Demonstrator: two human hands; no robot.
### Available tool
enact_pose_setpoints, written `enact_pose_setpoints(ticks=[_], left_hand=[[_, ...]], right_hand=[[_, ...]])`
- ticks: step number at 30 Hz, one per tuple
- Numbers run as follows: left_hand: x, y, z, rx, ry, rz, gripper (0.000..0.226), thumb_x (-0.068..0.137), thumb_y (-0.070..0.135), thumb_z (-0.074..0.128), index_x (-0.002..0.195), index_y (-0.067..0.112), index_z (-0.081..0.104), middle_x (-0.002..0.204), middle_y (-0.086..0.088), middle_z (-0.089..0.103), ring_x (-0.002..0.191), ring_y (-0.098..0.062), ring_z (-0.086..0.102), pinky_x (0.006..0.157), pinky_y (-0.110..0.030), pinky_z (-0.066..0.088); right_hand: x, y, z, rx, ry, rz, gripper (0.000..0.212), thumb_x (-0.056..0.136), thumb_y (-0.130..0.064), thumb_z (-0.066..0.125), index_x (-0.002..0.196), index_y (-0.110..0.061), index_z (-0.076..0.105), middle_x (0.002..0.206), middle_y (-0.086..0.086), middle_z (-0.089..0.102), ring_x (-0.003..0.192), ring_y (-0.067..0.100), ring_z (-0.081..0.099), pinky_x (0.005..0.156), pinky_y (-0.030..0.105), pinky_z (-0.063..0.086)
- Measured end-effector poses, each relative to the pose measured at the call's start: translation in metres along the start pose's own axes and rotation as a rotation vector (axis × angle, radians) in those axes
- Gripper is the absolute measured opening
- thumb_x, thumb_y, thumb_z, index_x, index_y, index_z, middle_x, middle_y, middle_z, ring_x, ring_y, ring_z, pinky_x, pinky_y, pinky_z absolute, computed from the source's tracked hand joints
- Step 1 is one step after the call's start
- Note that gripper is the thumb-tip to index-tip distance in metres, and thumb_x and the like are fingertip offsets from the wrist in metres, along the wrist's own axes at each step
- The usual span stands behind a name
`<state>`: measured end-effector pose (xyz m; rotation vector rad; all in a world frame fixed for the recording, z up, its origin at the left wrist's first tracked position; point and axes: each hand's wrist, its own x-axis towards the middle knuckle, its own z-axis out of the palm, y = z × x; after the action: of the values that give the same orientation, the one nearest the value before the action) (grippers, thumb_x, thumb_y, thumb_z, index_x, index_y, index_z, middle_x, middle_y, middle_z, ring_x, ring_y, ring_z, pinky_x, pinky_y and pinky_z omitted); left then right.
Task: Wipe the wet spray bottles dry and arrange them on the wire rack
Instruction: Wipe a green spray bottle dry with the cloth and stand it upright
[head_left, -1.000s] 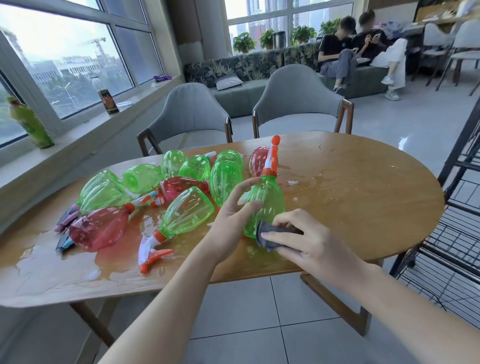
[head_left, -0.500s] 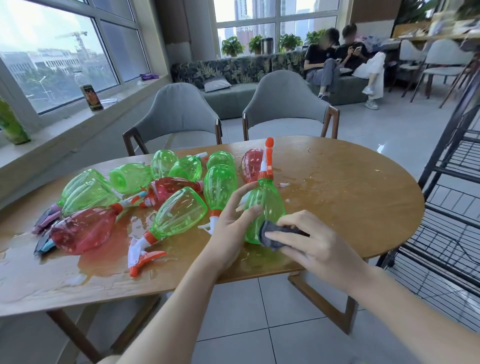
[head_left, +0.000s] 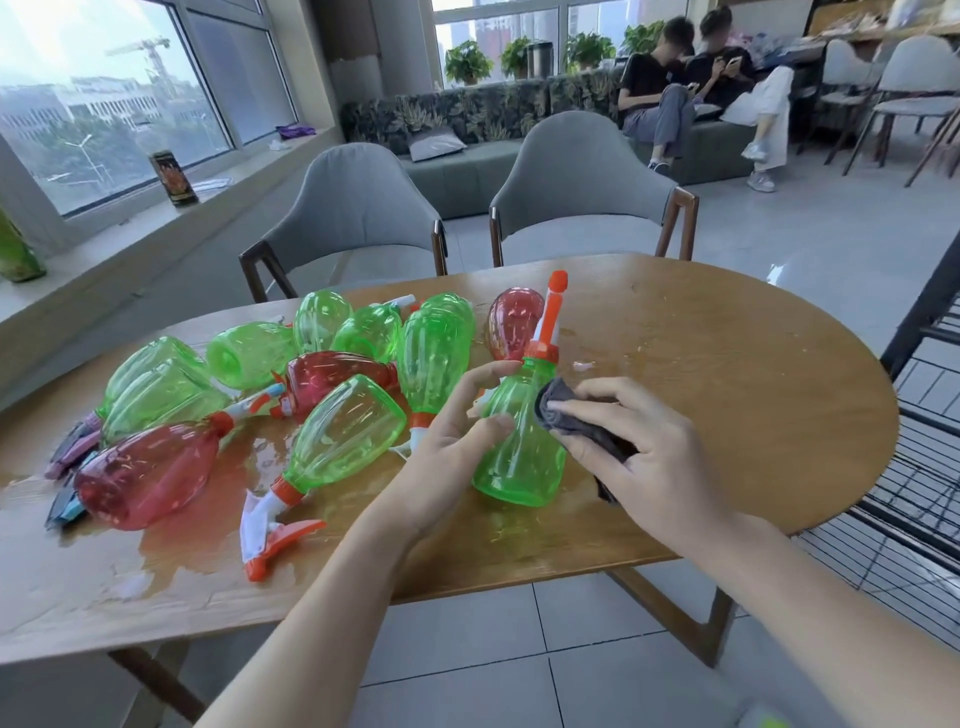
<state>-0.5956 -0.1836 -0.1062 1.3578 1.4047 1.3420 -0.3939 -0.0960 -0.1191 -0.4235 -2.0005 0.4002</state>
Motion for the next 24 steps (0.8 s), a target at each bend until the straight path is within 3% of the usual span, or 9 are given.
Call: enact_pose_setpoints(ticks=[2, 4, 7, 9, 12, 14, 21, 24], left_hand=[[0.004, -0.002, 0.0, -0.019, 0.003, 0.004, 0.042, 0.101, 0.026, 0.056, 0.139, 0.044, 0.06, 0.128, -0.019, 0.068, 0.109, -0.038, 0.067, 0.1, -0.049, 0.056], [0.008, -0.003, -0.001, -0.024, 0.016, 0.016, 0.041, 0.101, 0.027, 0.057, 0.138, 0.044, 0.061, 0.114, -0.026, 0.066, 0.098, -0.038, 0.063, 0.098, -0.056, 0.055], [0.014, -0.008, -0.003, -0.052, 0.017, -0.02, 0.044, 0.101, 0.036, 0.061, 0.144, 0.041, 0.058, 0.128, -0.02, 0.067, 0.117, -0.047, 0.063, 0.105, -0.07, 0.051], [0.017, -0.01, -0.004, -0.05, 0.034, -0.059, 0.05, 0.099, 0.045, 0.062, 0.148, 0.043, 0.056, 0.147, -0.008, 0.063, 0.143, -0.042, 0.052, 0.112, -0.069, 0.046], [0.015, -0.008, -0.002, -0.045, 0.051, -0.073, 0.043, 0.106, 0.037, 0.06, 0.148, 0.043, 0.058, 0.153, 0.004, 0.061, 0.152, -0.028, 0.046, 0.121, -0.063, 0.039], [0.012, -0.005, 0.001, -0.044, 0.06, -0.078, 0.038, 0.109, 0.027, 0.057, 0.146, 0.04, 0.061, 0.152, 0.009, 0.062, 0.15, -0.017, 0.048, 0.124, -0.059, 0.037], [-0.009, -0.008, 0.015, -0.077, 0.056, 0.017, 0.042, 0.101, 0.042, 0.058, 0.143, 0.041, 0.063, 0.153, -0.005, 0.06, 0.146, -0.035, 0.052, 0.118, -0.067, 0.04], [-0.024, -0.008, 0.018, -0.061, 0.097, 0.065, 0.037, 0.108, 0.03, 0.054, 0.143, 0.038, 0.063, 0.133, 0.005, 0.068, 0.131, -0.026, 0.062, 0.115, -0.053, 0.048]], right_hand=[[0.007, 0.005, -0.001, 0.011, -0.015, 0.001, 0.027, 0.093, -0.019, 0.07, 0.116, -0.006, 0.076, 0.112, 0.006, 0.069, 0.106, 0.009, 0.064, 0.093, 0.013, 0.048], [0.019, 0.01, -0.001, 0.021, -0.003, 0.045, 0.03, 0.094, -0.023, 0.068, 0.119, -0.008, 0.075, 0.113, 0.003, 0.068, 0.109, 0.004, 0.063, 0.094, 0.012, 0.047], [0.026, 0.017, 0.001, 0.03, -0.021, 0.072, 0.028, 0.093, -0.02, 0.071, 0.118, -0.008, 0.075, 0.113, 0.003, 0.067, 0.108, 0.004, 0.063, 0.092, 0.01, 0.047], [0.019, 0.015, 0.001, 0.039, -0.098, 0.05, 0.027, 0.091, -0.013, 0.074, 0.117, -0.007, 0.077, 0.113, 0.008, 0.067, 0.105, 0.008, 0.064, 0.09, 0.011, 0.049], [0.003, 0.004, -0.004, -0.002, -0.208, -0.024, 0.025, 0.096, -0.014, 0.069, 0.119, -0.007, 0.077, 0.112, 0.012, 0.066, 0.1, 0.006, 0.062, 0.091, 0.017, 0.049], [-0.002, -0.003, -0.008, -0.043, -0.236, -0.049, 0.026, 0.101, -0.018, 0.063, 0.12, -0.007, 0.076, 0.113, 0.013, 0.066, 0.098, 0.013, 0.062, 0.091, 0.019, 0.049], [-0.009, -0.012, -0.011, -0.046, -0.059, 0.003, 0.024, 0.095, -0.015, 0.071, 0.118, -0.007, 0.076, 0.111, 0.013, 0.066, 0.098, 0.016, 0.064, 0.088, 0.019, 0.051], [-0.029, -0.027, -0.009, -0.032, -0.096, -0.107, 0.024, 0.097, -0.016, 0.068, 0.117, -0.006, 0.077, 0.11, 0.013, 0.066, 0.092, 0.021, 0.064, 0.086, 0.023, 0.052]])
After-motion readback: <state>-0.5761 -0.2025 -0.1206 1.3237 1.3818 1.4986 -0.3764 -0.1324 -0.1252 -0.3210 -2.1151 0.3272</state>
